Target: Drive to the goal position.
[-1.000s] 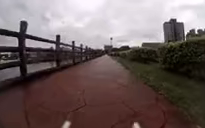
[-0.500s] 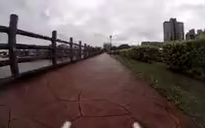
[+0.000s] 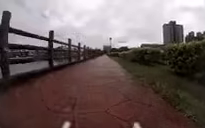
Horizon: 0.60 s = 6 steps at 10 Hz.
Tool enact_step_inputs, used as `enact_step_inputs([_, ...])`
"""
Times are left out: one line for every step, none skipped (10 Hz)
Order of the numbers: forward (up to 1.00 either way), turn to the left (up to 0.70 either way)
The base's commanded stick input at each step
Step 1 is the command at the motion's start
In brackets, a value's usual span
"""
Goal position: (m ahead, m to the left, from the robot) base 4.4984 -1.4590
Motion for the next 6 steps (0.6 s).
enact_step_inputs([0.5, 0.0])
enact_step_inputs([0.5, 0.0])
enact_step_inputs([0.5, 0.0])
enact_step_inputs([0.5, 0.0])
enact_step_inputs([0.5, 0.0])
enact_step_inputs([0.5, 0.0])
